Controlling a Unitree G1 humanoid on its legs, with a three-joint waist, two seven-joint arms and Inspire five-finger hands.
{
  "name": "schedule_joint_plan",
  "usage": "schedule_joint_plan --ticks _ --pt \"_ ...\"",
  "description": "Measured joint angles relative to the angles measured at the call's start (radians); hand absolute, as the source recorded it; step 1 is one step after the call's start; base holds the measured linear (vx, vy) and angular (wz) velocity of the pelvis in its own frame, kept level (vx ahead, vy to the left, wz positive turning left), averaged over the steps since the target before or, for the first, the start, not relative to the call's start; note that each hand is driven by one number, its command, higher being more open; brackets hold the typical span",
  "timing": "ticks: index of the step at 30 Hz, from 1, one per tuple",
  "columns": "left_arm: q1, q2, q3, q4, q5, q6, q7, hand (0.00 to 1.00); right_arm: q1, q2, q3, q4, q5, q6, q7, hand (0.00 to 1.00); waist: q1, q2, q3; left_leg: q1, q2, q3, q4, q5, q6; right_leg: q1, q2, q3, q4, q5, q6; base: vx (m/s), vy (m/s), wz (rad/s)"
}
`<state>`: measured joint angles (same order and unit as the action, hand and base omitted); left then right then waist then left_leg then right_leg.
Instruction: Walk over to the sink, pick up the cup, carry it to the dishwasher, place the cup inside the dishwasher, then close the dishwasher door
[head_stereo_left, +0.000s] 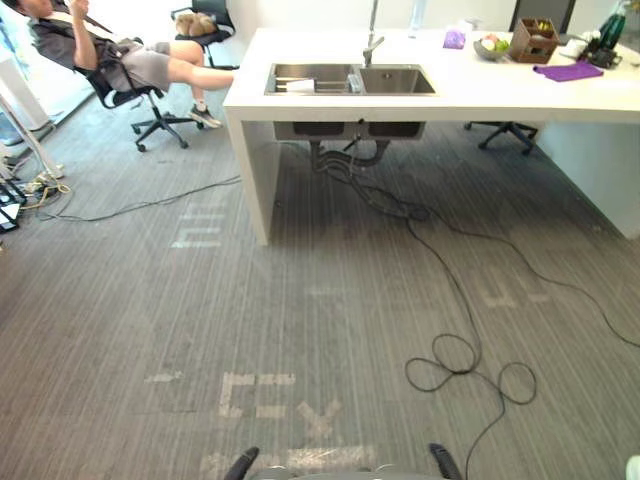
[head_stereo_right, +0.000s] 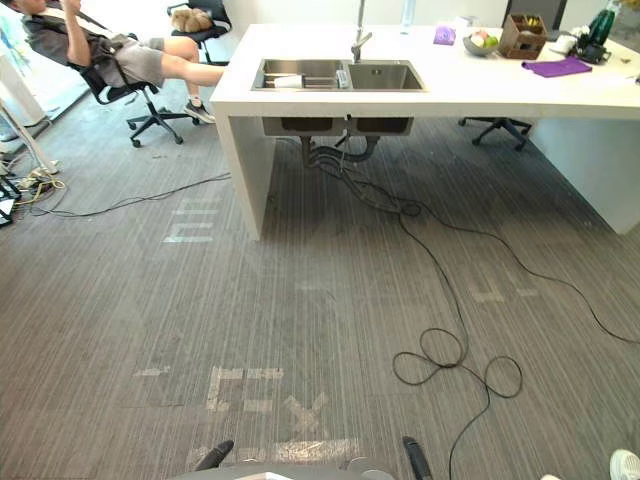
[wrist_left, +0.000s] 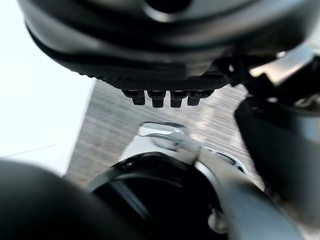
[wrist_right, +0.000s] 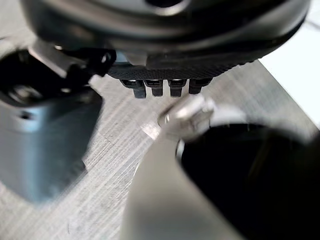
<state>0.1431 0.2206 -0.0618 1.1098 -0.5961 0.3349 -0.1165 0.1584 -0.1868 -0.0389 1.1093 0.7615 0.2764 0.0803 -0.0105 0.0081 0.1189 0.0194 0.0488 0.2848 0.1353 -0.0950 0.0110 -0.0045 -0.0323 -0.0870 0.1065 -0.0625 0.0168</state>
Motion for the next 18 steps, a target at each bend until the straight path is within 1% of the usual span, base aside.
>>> schedule_joint_plan --ticks 1,2,3,5,7,9,11,12,14,16,18 --pt "-0.009 -0.002 0.016 0.0 -0.036 -0.016 0.0 1.0 -0.001 0.003 -0.008 0.002 0.0 -0.009 -0.001 1.0 0.009 0.006 0.015 0.017 -0.002 0.013 -0.026 0.014 -0.001 0.017 -0.005 -0.022 -0.03 0.027 0.0 0.02 0.029 -0.18" --pt "-0.017 -0.003 0.015 0.0 -0.052 -0.026 0.0 1.0 0.0 0.007 -0.017 0.004 0.0 -0.021 -0.001 1.0 0.009 0.007 0.016 0.029 -0.005 0.015 -0.045 0.023 -0.002 0.028 -0.004 -0.023 -0.049 0.038 -0.001 0.05 0.026 -0.13" --pt "-0.044 -0.011 0.008 -0.003 -0.054 -0.036 -0.011 1.0 -0.002 0.007 -0.017 0.004 0.0 -0.043 -0.001 1.0 0.002 0.01 0.022 0.056 -0.011 0.011 -0.077 0.036 -0.006 0.051 -0.004 -0.028 -0.063 0.042 0.001 0.05 0.008 0.05" --pt "-0.065 -0.012 -0.014 -0.007 -0.063 -0.048 -0.028 1.0 -0.005 0.007 -0.017 0.004 -0.002 -0.061 -0.002 1.0 -0.007 0.014 0.026 0.081 -0.015 0.007 -0.105 0.047 -0.012 0.071 -0.004 -0.034 -0.073 0.042 0.001 0.01 -0.005 0.09" --pt "-0.087 -0.009 -0.04 -0.01 -0.071 -0.051 -0.025 1.0 -0.014 0.007 -0.015 -0.01 -0.043 -0.096 -0.008 1.0 -0.014 0.017 0.031 0.099 -0.019 -0.002 -0.14 0.066 -0.016 0.08 -0.003 -0.048 -0.08 0.042 0.001 0.0 -0.028 0.11" --pt "-0.094 -0.006 -0.048 -0.028 -0.071 -0.055 -0.021 1.0 -0.031 0.008 -0.013 -0.047 -0.058 -0.1 -0.023 1.0 -0.015 0.016 0.049 0.104 -0.021 -0.017 -0.154 0.077 -0.016 0.084 -0.004 -0.062 -0.08 0.042 0.001 -0.02 -0.027 0.22" --pt "-0.093 -0.007 -0.055 -0.085 -0.067 -0.058 0.014 1.0 -0.057 0.012 -0.014 -0.117 -0.058 -0.1 -0.047 1.0 -0.015 0.014 0.071 0.105 -0.026 -0.047 -0.161 0.09 -0.016 0.095 -0.011 -0.098 -0.081 0.041 0.002 -0.06 -0.025 0.48" --pt "-0.093 -0.01 -0.056 -0.111 -0.059 -0.068 0.05 1.0 -0.085 0.019 -0.014 -0.145 -0.058 -0.103 -0.052 1.0 -0.009 0.013 0.076 0.103 -0.03 -0.063 -0.167 0.098 -0.016 0.099 -0.015 -0.115 -0.083 0.041 0.002 -0.06 -0.013 0.45" --pt "-0.099 -0.017 -0.059 -0.137 -0.05 -0.079 0.086 1.0 -0.117 0.026 -0.017 -0.166 -0.06 -0.11 -0.055 1.0 -0.008 0.013 0.079 0.103 -0.035 -0.085 -0.168 0.104 -0.015 0.11 -0.02 -0.137 -0.086 0.04 0.003 -0.06 -0.008 0.41" --pt "-0.106 -0.027 -0.07 -0.171 -0.049 -0.1 0.119 1.0 -0.138 0.036 -0.017 -0.195 -0.082 -0.131 -0.051 1.0 -0.004 0.013 0.079 0.103 -0.042 -0.105 -0.172 0.109 -0.017 0.117 -0.027 -0.16 -0.087 0.038 0.007 -0.06 0.003 0.38" --pt "-0.121 -0.05 -0.093 -0.214 -0.007 -0.152 0.156 1.0 -0.147 0.045 -0.017 -0.23 -0.091 -0.151 -0.035 1.0 -0.005 0.012 0.08 0.103 -0.05 -0.122 -0.19 0.122 -0.015 0.12 -0.034 -0.178 -0.087 0.037 0.008 -0.04 0.015 0.25"
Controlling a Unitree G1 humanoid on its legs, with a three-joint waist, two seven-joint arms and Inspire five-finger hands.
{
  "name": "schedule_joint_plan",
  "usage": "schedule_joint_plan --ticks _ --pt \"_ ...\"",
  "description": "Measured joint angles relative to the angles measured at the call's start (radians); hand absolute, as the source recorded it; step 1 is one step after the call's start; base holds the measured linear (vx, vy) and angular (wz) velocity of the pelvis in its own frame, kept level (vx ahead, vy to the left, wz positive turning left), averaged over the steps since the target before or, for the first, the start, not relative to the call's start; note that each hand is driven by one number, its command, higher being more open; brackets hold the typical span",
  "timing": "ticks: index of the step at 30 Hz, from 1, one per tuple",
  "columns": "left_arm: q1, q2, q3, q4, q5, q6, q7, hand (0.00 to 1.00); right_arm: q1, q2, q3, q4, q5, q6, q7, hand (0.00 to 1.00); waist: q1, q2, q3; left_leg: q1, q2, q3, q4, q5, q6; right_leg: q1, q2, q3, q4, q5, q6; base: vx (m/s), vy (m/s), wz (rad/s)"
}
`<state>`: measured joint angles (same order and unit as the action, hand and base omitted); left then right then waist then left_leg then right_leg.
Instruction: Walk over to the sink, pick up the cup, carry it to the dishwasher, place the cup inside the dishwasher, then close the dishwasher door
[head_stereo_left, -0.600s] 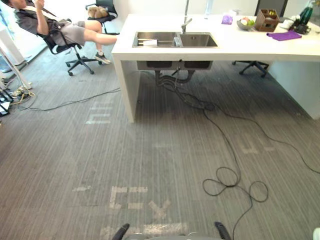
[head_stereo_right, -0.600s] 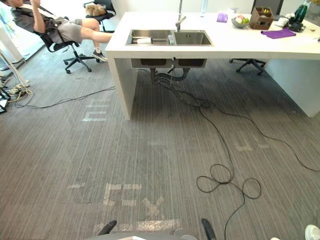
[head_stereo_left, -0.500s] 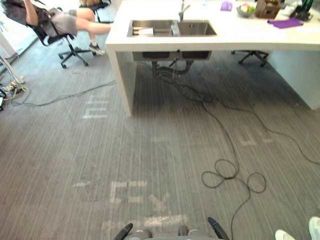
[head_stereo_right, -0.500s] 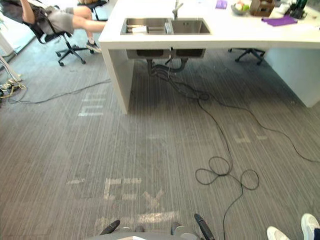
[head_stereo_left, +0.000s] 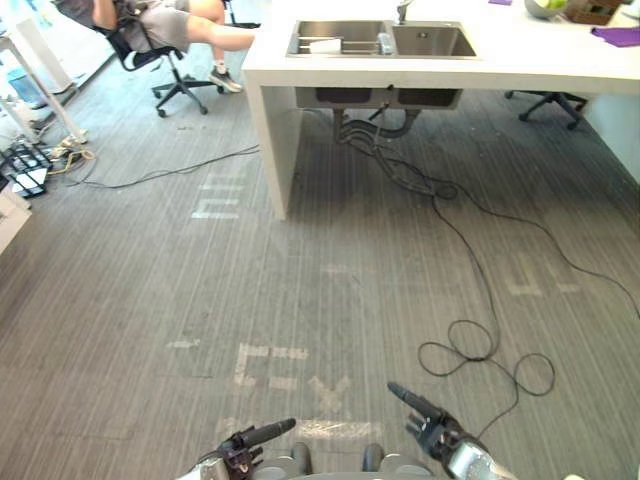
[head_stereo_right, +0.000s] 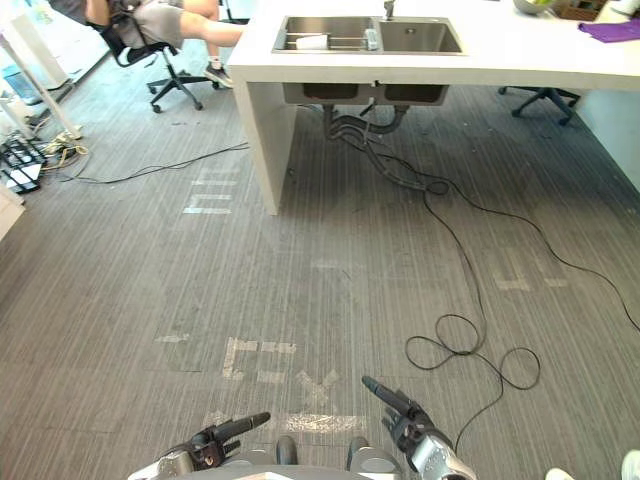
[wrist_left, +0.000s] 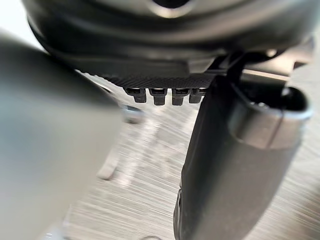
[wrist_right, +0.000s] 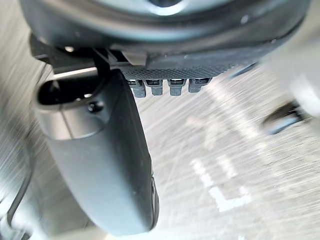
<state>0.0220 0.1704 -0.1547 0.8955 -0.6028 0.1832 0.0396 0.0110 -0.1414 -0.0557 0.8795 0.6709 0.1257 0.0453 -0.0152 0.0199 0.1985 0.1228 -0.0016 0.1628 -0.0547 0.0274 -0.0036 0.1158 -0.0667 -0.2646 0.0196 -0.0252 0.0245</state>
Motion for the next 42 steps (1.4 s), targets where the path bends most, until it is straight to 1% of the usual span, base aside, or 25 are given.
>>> schedule_joint_plan --ticks 3,8,9,11,15,19,21,23,25,26,27,29,30,32,35,37,38,40,41,42 --pt "-0.024 -0.024 -0.01 -0.042 0.044 -0.036 0.02 1.0 0.006 0.018 -0.01 -0.004 -0.036 -0.003 0.002 1.0 -0.002 -0.006 0.004 0.0 -0.007 -0.015 -0.015 0.007 0.002 0.002 -0.006 -0.016 0.0 -0.002 0.003 -0.02 0.019 0.17" --pt "-0.022 -0.032 -0.015 -0.055 0.128 -0.054 0.066 1.0 0.06 0.035 -0.014 -0.002 -0.086 -0.007 0.019 1.0 -0.005 -0.013 0.009 0.01 -0.011 -0.016 -0.025 0.008 0.004 0.007 -0.01 -0.017 0.002 -0.008 0.012 0.02 0.006 0.01" --pt "-0.016 -0.032 -0.024 -0.055 0.176 -0.062 0.093 1.0 0.075 0.035 -0.019 -0.001 -0.122 -0.024 0.018 1.0 -0.007 -0.013 0.009 0.011 -0.012 -0.015 -0.025 0.008 0.004 0.008 -0.013 -0.018 0.004 -0.01 0.016 0.03 0.003 0.03" --pt "-0.01 -0.031 -0.029 -0.055 0.213 -0.071 0.114 1.0 0.082 0.035 -0.021 -0.001 -0.155 -0.039 0.016 1.0 -0.011 -0.013 0.009 0.012 -0.013 -0.015 -0.025 0.008 0.003 0.009 -0.015 -0.023 0.01 -0.013 0.021 0.02 0.004 0.06" --pt "0.004 -0.031 -0.03 -0.055 0.313 -0.095 0.163 1.0 0.078 0.036 -0.021 -0.001 -0.235 -0.092 0.001 1.0 -0.012 -0.017 0.01 0.019 -0.014 -0.012 -0.023 0.004 -0.002 0.009 -0.021 -0.021 0.031 -0.019 0.029 0.0 0.001 0.01" --pt "0.016 -0.03 -0.029 -0.055 0.329 -0.098 0.188 1.0 0.079 0.041 -0.018 -0.002 -0.259 -0.11 0.0 1.0 -0.008 -0.022 0.009 0.023 -0.015 0.004 -0.021 0.0 -0.006 0.008 -0.023 -0.016 0.035 -0.019 0.028 -0.06 0.012 -0.09" --pt "0.03 -0.033 -0.029 -0.031 0.329 -0.098 0.194 1.0 0.085 0.045 -0.017 -0.002 -0.263 -0.113 0.002 1.0 -0.007 -0.023 0.01 0.028 -0.012 0.029 -0.022 -0.008 0.006 0.006 -0.023 -0.007 0.042 -0.021 0.026 -0.06 0.015 -0.18" --pt "0.032 -0.027 -0.024 -0.014 0.33 -0.095 0.193 1.0 0.104 0.049 -0.015 -0.001 -0.261 -0.113 0.006 1.0 -0.007 -0.025 0.01 0.028 -0.009 0.051 -0.022 -0.009 0.008 0.002 -0.024 -0.001 0.044 -0.021 0.025 -0.03 0.015 -0.11" --pt "0.041 -0.027 -0.016 0.006 0.395 -0.101 0.18 1.0 0.121 0.048 -0.009 0.005 -0.24 -0.114 0.016 1.0 -0.006 -0.025 0.009 0.029 -0.007 0.078 -0.023 -0.012 0.012 -0.004 -0.023 0.013 0.044 -0.021 0.025 0.01 0.019 -0.21" --pt "0.04 -0.028 0.002 0.016 0.424 -0.101 0.165 1.0 0.12 0.043 -0.007 0.024 -0.213 -0.111 0.03 1.0 -0.008 -0.026 0.009 0.031 -0.006 0.09 -0.023 -0.012 0.013 -0.009 -0.022 0.022 0.044 -0.02 0.024 0.05 0.026 -0.29" --pt "0.038 -0.025 0.0 0.021 0.442 -0.101 0.145 1.0 0.115 0.04 -0.007 0.045 -0.148 -0.103 0.045 1.0 -0.009 -0.027 0.008 0.038 -0.006 0.102 -0.023 -0.013 0.013 -0.01 -0.021 0.036 0.043 -0.019 0.023 0.05 0.022 -0.29" --pt "0.035 -0.025 0.0 0.049 0.419 -0.089 0.109 1.0 0.114 0.033 -0.011 0.074 -0.045 -0.083 0.059 1.0 -0.012 -0.029 -0.001 0.05 -0.006 0.128 -0.022 -0.018 0.007 -0.004 -0.019 0.055 0.037 -0.018 0.024 0.05 0.021 -0.3" --pt "0.035 -0.026 0.001 0.057 0.395 -0.081 0.099 1.0 0.114 0.032 -0.015 0.086 -0.025 -0.08 0.064 1.0 -0.013 -0.03 -0.006 0.053 -0.005 0.134 -0.022 -0.021 0.002 -0.002 -0.018 0.061 0.032 -0.017 0.025 0.07 0.017 -0.31" --pt "0.026 -0.023 0.005 0.104 0.294 -0.05 0.062 1.0 0.114 0.034 -0.02 0.12 -0.026 -0.078 0.074 1.0 -0.026 -0.033 -0.016 0.07 -0.001 0.152 -0.021 -0.029 -0.009 0.013 -0.012 0.074 0.02 -0.016 0.025 0.07 0.0 -0.21" --pt "0.015 -0.021 0.011 0.134 0.258 -0.047 0.036 1.0 0.114 0.034 -0.02 0.135 -0.035 -0.08 0.077 1.0 -0.027 -0.033 -0.021 0.071 0.005 0.154 -0.009 -0.04 -0.025 0.024 -0.007 0.076 0.008 -0.015 0.025 0.04 -0.031 -0.05" --pt "0.015 -0.02 0.011 0.136 0.239 -0.052 0.036 1.0 0.112 0.033 -0.02 0.146 -0.036 -0.08 0.077 1.0 -0.026 -0.033 -0.021 0.067 0.015 0.156 0.014 -0.053 -0.029 0.027 -0.001 0.075 0.005 -0.015 0.025 0.01 -0.048 -0.04" --pt "0.015 -0.02 0.011 0.136 0.237 -0.055 0.036 1.0 0.106 0.032 -0.019 0.152 -0.037 -0.08 0.077 1.0 -0.026 -0.032 -0.021 0.055 0.023 0.158 0.042 -0.068 -0.028 0.027 0.003 0.075 0.005 -0.015 0.025 0.01 -0.058 -0.09" --pt "0.012 -0.017 0.012 0.136 0.215 -0.06 0.036 1.0 0.091 0.025 -0.015 0.163 -0.047 -0.078 0.078 1.0 -0.026 -0.026 -0.017 0.011 0.05 0.171 0.153 -0.125 -0.031 0.023 0.01 0.075 0.015 -0.021 0.014 0.0 -0.061 -0.14" --pt "0.002 -0.017 0.011 0.138 0.194 -0.062 0.039 1.0 0.078 0.013 -0.013 0.173 -0.057 -0.076 0.078 1.0 -0.026 -0.019 -0.013 -0.03 0.077 0.192 0.248 -0.164 -0.049 0.012 0.015 0.076 0.038 -0.033 -0.002 -0.03 -0.067 -0.1" --pt "-0.003 -0.014 0.01 0.138 0.175 -0.063 0.041 1.0 0.071 0.008 -0.002 0.166 -0.072 -0.074 0.078 1.0 -0.028 -0.008 -0.008 -0.068 0.096 0.209 0.324 -0.174 -0.066 -0.009 0.014 0.076 0.072 -0.05 -0.01 -0.05 -0.066 -0.01"
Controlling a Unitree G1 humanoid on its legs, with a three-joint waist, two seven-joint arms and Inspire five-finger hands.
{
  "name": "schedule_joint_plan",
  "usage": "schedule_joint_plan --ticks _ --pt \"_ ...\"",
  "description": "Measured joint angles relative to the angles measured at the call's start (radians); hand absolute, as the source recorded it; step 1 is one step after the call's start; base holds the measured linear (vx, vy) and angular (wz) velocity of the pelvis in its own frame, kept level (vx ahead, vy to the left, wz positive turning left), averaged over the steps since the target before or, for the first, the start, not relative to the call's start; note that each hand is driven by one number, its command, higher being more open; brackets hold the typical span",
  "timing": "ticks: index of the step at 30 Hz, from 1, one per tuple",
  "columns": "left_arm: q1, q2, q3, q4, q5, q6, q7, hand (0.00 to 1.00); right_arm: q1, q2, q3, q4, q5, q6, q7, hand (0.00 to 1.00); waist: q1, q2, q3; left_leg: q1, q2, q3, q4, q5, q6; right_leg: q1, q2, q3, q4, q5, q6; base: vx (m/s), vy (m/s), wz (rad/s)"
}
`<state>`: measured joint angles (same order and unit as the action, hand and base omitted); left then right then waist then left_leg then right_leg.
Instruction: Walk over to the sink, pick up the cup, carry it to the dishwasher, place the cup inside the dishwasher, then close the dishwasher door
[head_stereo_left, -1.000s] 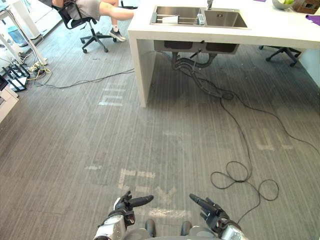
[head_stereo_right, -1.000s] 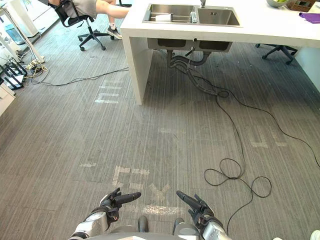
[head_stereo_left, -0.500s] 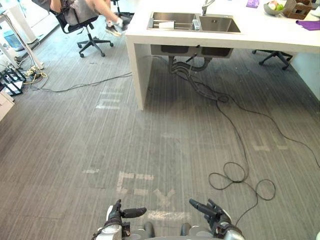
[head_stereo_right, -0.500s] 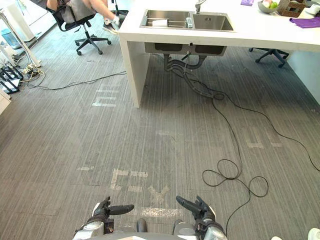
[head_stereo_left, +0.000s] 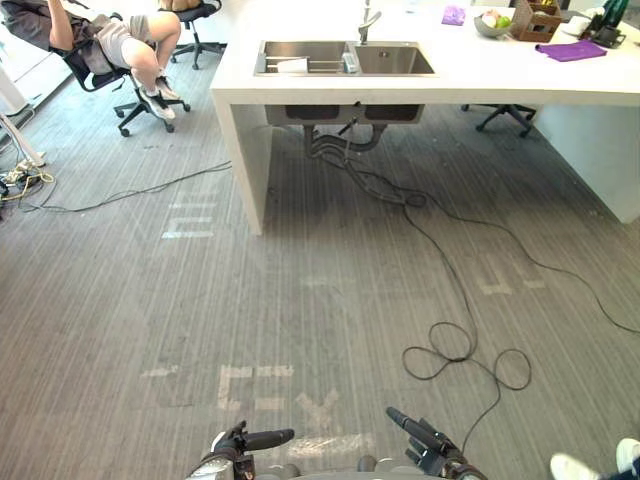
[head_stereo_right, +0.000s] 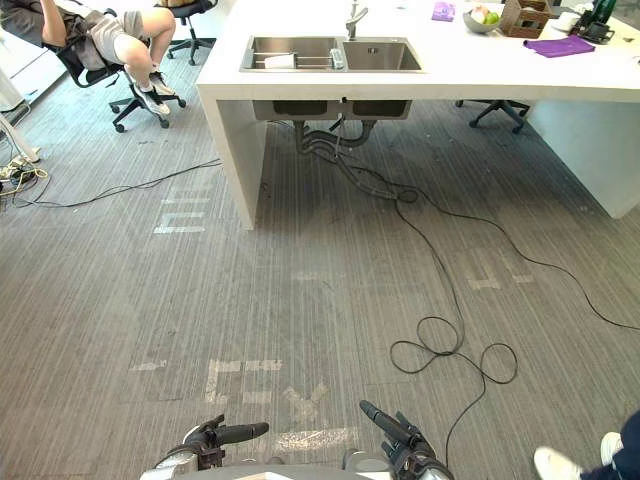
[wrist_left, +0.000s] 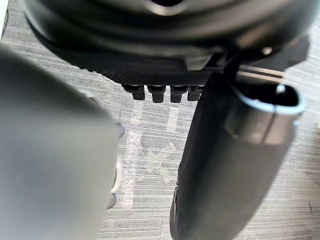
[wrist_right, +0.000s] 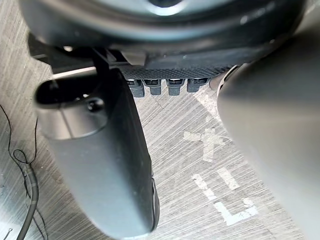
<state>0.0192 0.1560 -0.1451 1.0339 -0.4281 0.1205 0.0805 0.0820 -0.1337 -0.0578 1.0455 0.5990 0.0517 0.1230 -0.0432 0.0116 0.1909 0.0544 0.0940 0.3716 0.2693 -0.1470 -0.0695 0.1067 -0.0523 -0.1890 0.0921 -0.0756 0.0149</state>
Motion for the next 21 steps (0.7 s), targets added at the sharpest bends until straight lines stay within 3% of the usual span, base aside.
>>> schedule_joint_plan --ticks 2,5,6,7,8,11,13,15,16,17,19,21 --pt "-0.02 0.004 0.003 -0.008 -0.036 -0.012 0.002 1.0 0.0 -0.013 0.017 -0.025 -0.004 0.004 -0.001 1.0 0.0 0.002 0.015 -0.065 0.034 0.006 0.13 -0.011 -0.01 -0.017 0.0 -0.017 0.036 -0.031 -0.013 -0.08 -0.069 0.26" --pt "-0.021 -0.005 0.046 -0.07 -0.071 -0.026 0.01 1.0 -0.001 -0.047 0.039 -0.078 -0.007 0.005 -0.019 1.0 0.003 0.05 0.062 -0.167 0.119 -0.013 0.393 0.007 -0.024 0.026 0.024 -0.045 0.042 -0.054 -0.033 -0.05 -0.043 0.3" --pt "-0.004 -0.008 0.07 -0.129 -0.074 -0.027 0.016 1.0 -0.012 -0.052 0.039 -0.097 -0.002 0.005 -0.026 1.0 0.006 0.05 0.086 -0.224 0.139 -0.027 0.506 0.042 -0.033 0.049 0.024 -0.042 0.038 -0.055 -0.04 -0.04 -0.034 0.08" --pt "0.004 -0.009 0.079 -0.157 -0.081 -0.029 0.018 1.0 -0.02 -0.055 0.039 -0.107 0.0 0.005 -0.029 1.0 0.007 0.053 0.091 -0.245 0.138 -0.037 0.527 0.035 -0.035 0.054 0.019 -0.04 0.04 -0.055 -0.042 0.0 -0.006 -0.04" --pt "0.015 -0.012 0.078 -0.215 -0.088 -0.029 0.023 1.0 -0.038 -0.06 0.039 -0.136 0.011 0.005 -0.039 1.0 0.008 0.058 0.109 -0.268 0.126 -0.04 0.499 0.003 -0.031 0.061 0.003 -0.034 0.047 -0.058 -0.045 0.04 0.029 -0.09" --pt "0.048 -0.023 0.056 -0.352 -0.101 -0.043 0.026 1.0 -0.068 -0.08 0.038 -0.197 0.057 0.003 -0.059 1.0 0.027 0.063 0.12 -0.291 0.089 -0.06 0.286 0.012 -0.042 0.067 -0.018 -0.014 0.063 -0.069 -0.04 0.09 0.088 -0.19" --pt "0.053 -0.024 0.026 -0.398 -0.113 -0.044 0.024 1.0 -0.074 -0.079 0.022 -0.231 0.103 -0.009 -0.069 1.0 0.037 0.066 0.123 -0.273 0.07 -0.073 0.04 0.084 -0.055 0.079 -0.027 -0.01 0.091 -0.103 -0.021 0.17 0.183 -0.08" --pt "0.068 -0.028 -0.006 -0.4 -0.113 -0.041 0.018 1.0 -0.06 -0.084 0.014 -0.236 0.148 -0.016 -0.068 1.0 0.032 0.077 0.124 -0.229 0.071 -0.067 -0.103 0.111 -0.069 0.098 -0.033 -0.008 0.154 -0.171 0.017 0.25 0.255 0.04" --pt "0.078 -0.03 -0.015 -0.394 -0.109 -0.045 0.016 1.0 -0.041 -0.083 0.012 -0.234 0.155 -0.016 -0.065 1.0 0.028 0.085 0.124 -0.21 0.07 -0.059 -0.093 0.158 -0.027 0.119 -0.05 -0.009 0.202 -0.222 0.04 0.29 0.288 0.08" --pt "0.075 -0.028 -0.014 -0.394 -0.109 -0.048 0.015 1.0 -0.028 -0.081 0.005 -0.233 0.156 -0.013 -0.063 1.0 0.031 0.072 0.124 -0.215 0.056 -0.056 -0.063 0.16 -0.023 0.123 -0.07 -0.009 0.216 -0.239 0.054 0.3 0.313 0.07" --pt "0.071 -0.035 -0.004 -0.393 -0.111 -0.055 0.013 1.0 0.001 -0.088 0.003 -0.232 0.155 -0.001 -0.051 1.0 0.04 0.062 0.118 -0.263 0.019 -0.065 0.044 0.135 0.012 0.125 -0.12 -0.002 0.223 -0.27 0.084 0.27 0.292 -0.03" --pt "0.085 -0.055 0.029 -0.386 -0.11 -0.061 0.006 1.0 0.032 -0.081 0.003 -0.176 0.143 0.014 -0.043 1.0 0.056 0.043 0.077 -0.295 -0.048 -0.034 0.121 0.089 0.086 0.122 -0.199 0.016 0.256 -0.306 0.136 0.39 0.347 -0.17"
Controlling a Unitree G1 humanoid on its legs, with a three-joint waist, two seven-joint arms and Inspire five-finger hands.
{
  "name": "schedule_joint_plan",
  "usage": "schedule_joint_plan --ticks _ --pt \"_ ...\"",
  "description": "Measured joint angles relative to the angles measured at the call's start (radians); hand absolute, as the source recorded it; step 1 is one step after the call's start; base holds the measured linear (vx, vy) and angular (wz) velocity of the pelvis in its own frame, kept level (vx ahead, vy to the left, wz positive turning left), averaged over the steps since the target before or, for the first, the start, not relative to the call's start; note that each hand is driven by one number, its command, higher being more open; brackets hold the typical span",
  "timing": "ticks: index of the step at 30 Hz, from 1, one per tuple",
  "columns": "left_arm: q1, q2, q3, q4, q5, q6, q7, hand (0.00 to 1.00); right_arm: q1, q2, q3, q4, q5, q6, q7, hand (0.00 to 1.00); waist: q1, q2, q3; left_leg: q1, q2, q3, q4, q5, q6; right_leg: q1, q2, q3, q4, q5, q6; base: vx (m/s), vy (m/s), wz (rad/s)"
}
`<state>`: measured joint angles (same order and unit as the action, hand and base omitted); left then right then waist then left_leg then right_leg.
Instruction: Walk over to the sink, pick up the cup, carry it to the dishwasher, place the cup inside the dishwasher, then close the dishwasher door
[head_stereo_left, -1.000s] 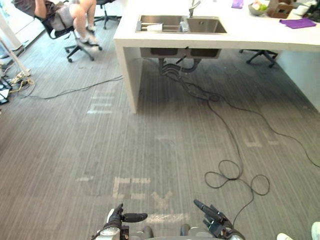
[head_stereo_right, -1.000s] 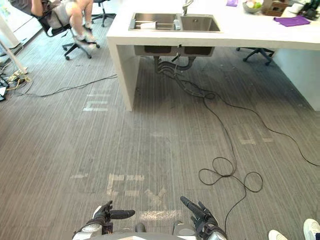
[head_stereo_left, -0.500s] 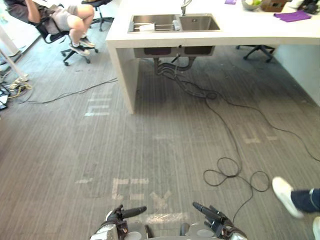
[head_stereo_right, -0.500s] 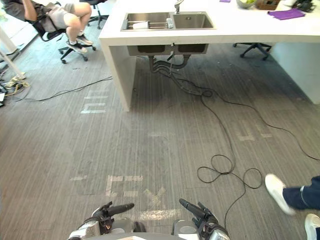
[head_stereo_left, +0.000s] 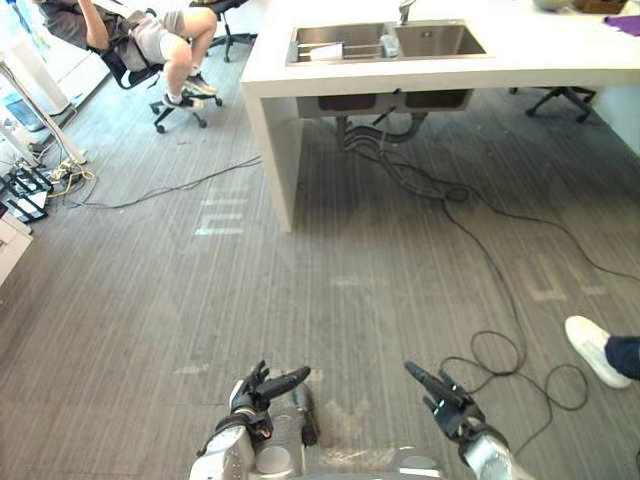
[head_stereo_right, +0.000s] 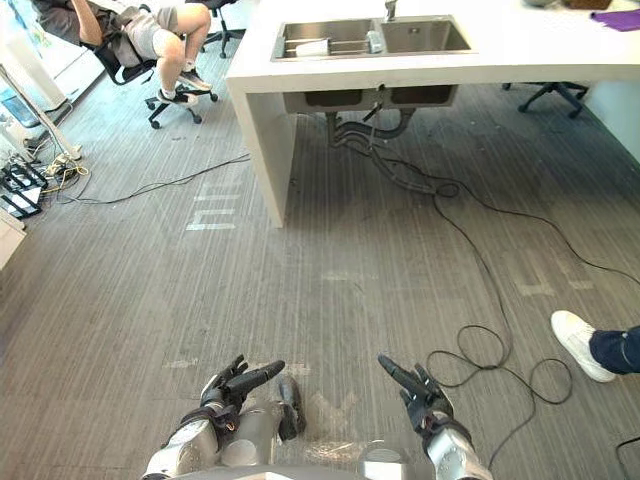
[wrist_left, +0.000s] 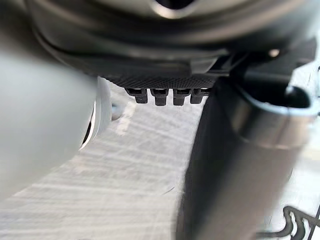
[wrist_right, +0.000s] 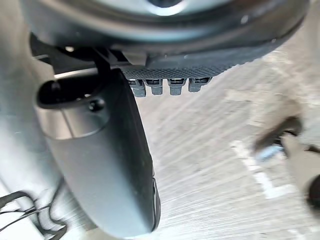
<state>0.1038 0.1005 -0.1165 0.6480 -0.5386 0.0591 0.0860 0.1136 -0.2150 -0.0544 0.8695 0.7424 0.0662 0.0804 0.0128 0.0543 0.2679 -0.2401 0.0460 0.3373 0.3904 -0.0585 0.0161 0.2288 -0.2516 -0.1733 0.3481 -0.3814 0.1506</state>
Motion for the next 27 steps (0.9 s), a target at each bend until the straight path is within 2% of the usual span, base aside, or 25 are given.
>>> schedule_joint_plan --ticks 1,2,3,4,5,6,7,8,9,10,11,12,13,14,15,16,17,18,19,20,21,23,25,26,27 --pt "-0.001 -0.002 0.006 0.01 0.002 -0.001 0.0 1.0 0.007 0.007 0.002 0.012 -0.001 0.007 0.002 1.0 0.001 -0.014 -0.008 -0.001 -0.014 0.014 0.01 -0.015 0.023 -0.021 -0.023 0.015 0.071 -0.019 0.025 0.48 0.29 -0.08" --pt "-0.009 0.002 0.013 0.04 0.007 -0.001 0.001 1.0 0.015 0.03 -0.005 0.02 -0.009 0.004 0.005 1.0 -0.004 -0.043 -0.022 0.0 -0.054 0.024 0.025 -0.045 0.07 -0.103 -0.053 0.05 0.33 -0.025 0.064 0.46 0.21 0.12" --pt "-0.013 0.023 0.011 0.063 0.008 0.0 -0.001 1.0 0.016 0.039 -0.006 0.017 -0.017 0.007 0.014 1.0 -0.011 -0.083 -0.036 0.021 -0.098 0.03 0.015 -0.059 0.092 -0.159 -0.07 0.056 0.51 0.051 0.093 0.49 0.18 0.17" --pt "-0.014 0.03 0.01 0.065 0.009 0.002 -0.001 1.0 0.016 0.039 -0.005 0.018 -0.023 0.011 0.016 1.0 -0.01 -0.103 -0.043 0.037 -0.116 0.033 -0.003 -0.061 0.096 -0.175 -0.091 0.056 0.548 0.086 0.092 0.43 0.129 0.15" --pt "-0.013 0.034 0.009 0.065 0.01 0.001 -0.004 1.0 0.014 0.04 0.002 0.019 -0.036 0.01 0.017 1.0 -0.008 -0.102 -0.052 0.078 -0.136 0.027 -0.043 -0.064 0.101 -0.205 -0.107 0.071 0.61 0.194 0.106 0.41 0.103 0.07" --pt "-0.004 0.029 0.003 0.063 0.013 0.0 -0.003 1.0 0.012 0.039 0.0 0.019 -0.04 0.006 0.018 1.0 -0.011 -0.098 -0.055 0.126 -0.141 0.013 -0.091 -0.058 0.115 -0.233 -0.109 0.072 0.664 0.311 0.089 0.32 0.083 0.07" --pt "0.002 0.024 0.001 0.059 0.016 -0.001 -0.002 1.0 0.01 0.039 -0.001 0.016 -0.039 0.003 0.018 1.0 -0.012 -0.097 -0.055 0.149 -0.141 0.004 -0.109 -0.049 0.127 -0.25 -0.107 0.064 0.701 0.286 0.074 0.3 0.049 0.24" --pt "-0.001 0.024 -0.004 0.059 0.017 -0.001 0.005 1.0 0.008 0.042 -0.004 0.011 -0.036 -0.002 0.017 1.0 -0.018 -0.096 -0.053 0.185 -0.14 -0.028 -0.134 -0.045 0.127 -0.288 -0.095 0.035 0.752 0.177 0.03 0.29 0.004 0.52" --pt "-0.005 0.017 -0.02 0.056 0.016 -0.005 0.007 1.0 0.009 0.047 -0.011 0.004 -0.033 -0.01 0.013 1.0 -0.033 -0.085 -0.046 0.224 -0.133 -0.065 -0.163 -0.04 0.12 -0.328 -0.07 0.001 0.724 0.097 0.007 0.29 -0.025 0.69" --pt "-0.008 0.02 -0.032 0.055 0.016 -0.008 0.008 1.0 0.013 0.047 -0.011 0.001 -0.027 -0.016 0.011 1.0 -0.038 -0.078 -0.042 0.244 -0.126 -0.082 -0.173 -0.038 0.117 -0.338 -0.061 -0.028 0.674 0.076 0.003 0.22 -0.045 0.78" --pt "-0.012 0.017 -0.05 0.055 0.015 -0.013 0.007 1.0 0.017 0.047 -0.011 0.0 -0.026 -0.025 0.009 1.0 -0.044 -0.068 -0.035 0.272 -0.119 -0.11 -0.183 -0.039 0.113 -0.347 -0.051 -0.071 0.568 0.06 -0.008 0.26 -0.098 0.83" --pt "-0.027 0.01 -0.078 0.054 0.018 -0.02 0.003 1.0 0.017 0.047 -0.017 0.002 -0.024 -0.041 0.01 1.0 -0.044 -0.066 -0.018 0.316 -0.113 -0.151 -0.191 -0.053 0.102 -0.381 -0.049 -0.103 0.398 0.06 -0.013 0.25 -0.118 0.79" --pt "-0.036 0.01 -0.083 0.054 0.019 -0.02 0.003 1.0 0.016 0.049 -0.019 0.003 -0.019 -0.049 0.01 1.0 -0.044 -0.058 -0.005 0.328 -0.109 -0.165 -0.189 -0.065 0.099 -0.398 -0.047 -0.103 0.338 0.069 -0.011 0.28 -0.173 0.67" --pt "-0.049 0.006 -0.087 0.051 0.021 -0.021 0.003 1.0 0.01 0.049 -0.021 0.005 -0.017 -0.06 0.01 1.0 -0.041 -0.053 0.01 0.342 -0.097 -0.185 -0.172 -0.089 0.097 -0.428 -0.043 -0.102 0.228 0.113 -0.002 0.2 -0.18 0.46" --pt "-0.055 0.008 -0.087 0.045 0.027 -0.022 0.003 1.0 0.004 0.049 -0.024 0.009 -0.015 -0.066 0.011 1.0 -0.039 -0.053 0.022 0.352 -0.087 -0.199 -0.155 -0.108 0.086 -0.443 -0.041 -0.1 0.09 0.182 0.009 0.23 -0.239 0.51" --pt "-0.056 0.023 -0.086 0.027 0.028 -0.023 0.003 1.0 0.004 0.056 -0.03 0.009 -0.013 -0.071 0.013 1.0 -0.033 -0.058 0.037 0.366 -0.074 -0.22 -0.107 -0.153 0.059 -0.452 -0.04 -0.098 -0.108 0.264 0.017 0.19 -0.228 0.41" --pt "-0.056 0.03 -0.085 0.019 0.028 -0.024 0.003 1.0 0.004 0.056 -0.032 0.01 -0.013 -0.071 0.013 1.0 -0.032 -0.058 0.046 0.37 -0.065 -0.23 -0.076 -0.178 0.048 -0.454 -0.039 -0.094 -0.135 0.269 0.015 0.27 -0.373 0.56" --pt "-0.051 0.05 -0.083 0.008 0.028 -0.025 0.002 1.0 0.015 0.059 -0.029 0.026 -0.014 -0.059 0.016 1.0 -0.032 -0.069 0.045 0.37 -0.053 -0.267 0.008 -0.249 0.009 -0.452 -0.031 -0.053 -0.106 0.241 0.017 0.27 -0.372 0.48" --pt "-0.045 0.062 -0.079 -0.001 0.028 -0.026 0.002 1.0 0.022 0.065 -0.028 0.035 -0.013 -0.049 0.018 1.0 -0.03 -0.088 0.041 0.369 -0.055 -0.279 0.039 -0.276 -0.006 -0.442 -0.028 -0.033 -0.09 0.21 0.019 0.29 -0.397 0.6" --pt "-0.048 0.062 -0.068 -0.012 0.028 -0.029 0.001 1.0 0.017 0.068 -0.027 0.056 -0.003 -0.034 0.026 1.0 -0.036 -0.077 0.061 0.368 -0.035 -0.304 0.09 -0.312 -0.023 -0.445 -0.008 -0.008 -0.045 0.253 0.027 0.26 -0.323 0.56" --pt "-0.046 0.063 -0.067 -0.022 0.028 -0.03 -0.003 1.0 0.017 0.069 -0.046 0.071 0.041 -0.023 0.037 1.0 -0.043 -0.058 0.066 0.364 0.0 -0.336 0.109 -0.337 -0.056 -0.458 0.02 -0.009 0.013 0.253 0.027 0.24 -0.307 0.55" --pt "-0.047 0.062 -0.068 -0.024 0.03 -0.029 -0.011 1.0 0.022 0.068 -0.049 0.071 0.063 -0.023 0.037 1.0 -0.056 -0.039 0.061 0.363 0.047 -0.373 0.097 -0.351 -0.076 -0.46 0.066 -0.022 0.04 0.259 0.018 0.32 -0.442 0.47" --pt "-0.05 0.053 -0.068 -0.031 0.032 -0.029 -0.011 1.0 0.025 0.071 -0.048 0.062 0.062 -0.023 0.05 1.0 -0.05 -0.036 0.057 0.375 0.08 -0.382 0.062 -0.354 -0.081 -0.478 0.096 -0.027 0.072 0.264 0.01 0.22 -0.336 0.14" --pt "-0.048 0.043 -0.068 -0.029 0.04 -0.028 -0.01 1.0 0.03 0.076 -0.051 0.052 0.064 -0.019 0.055 1.0 -0.044 -0.041 0.052 0.388 0.097 -0.382 0.028 -0.354 -0.075 -0.5 0.104 -0.043 0.101 0.274 -0.016 0.21 -0.304 -0.12" --pt "-0.04 0.026 -0.067 -0.024 0.047 -0.028 -0.007 1.0 0.04 0.072 -0.061 0.041 0.068 0.0 0.064 1.0 -0.043 -0.026 0.04 0.411 0.123 -0.375 -0.024 -0.362 -0.039 -0.516 0.112 -0.074 0.133 0.29 -0.068 0.27 -0.356 -0.12"
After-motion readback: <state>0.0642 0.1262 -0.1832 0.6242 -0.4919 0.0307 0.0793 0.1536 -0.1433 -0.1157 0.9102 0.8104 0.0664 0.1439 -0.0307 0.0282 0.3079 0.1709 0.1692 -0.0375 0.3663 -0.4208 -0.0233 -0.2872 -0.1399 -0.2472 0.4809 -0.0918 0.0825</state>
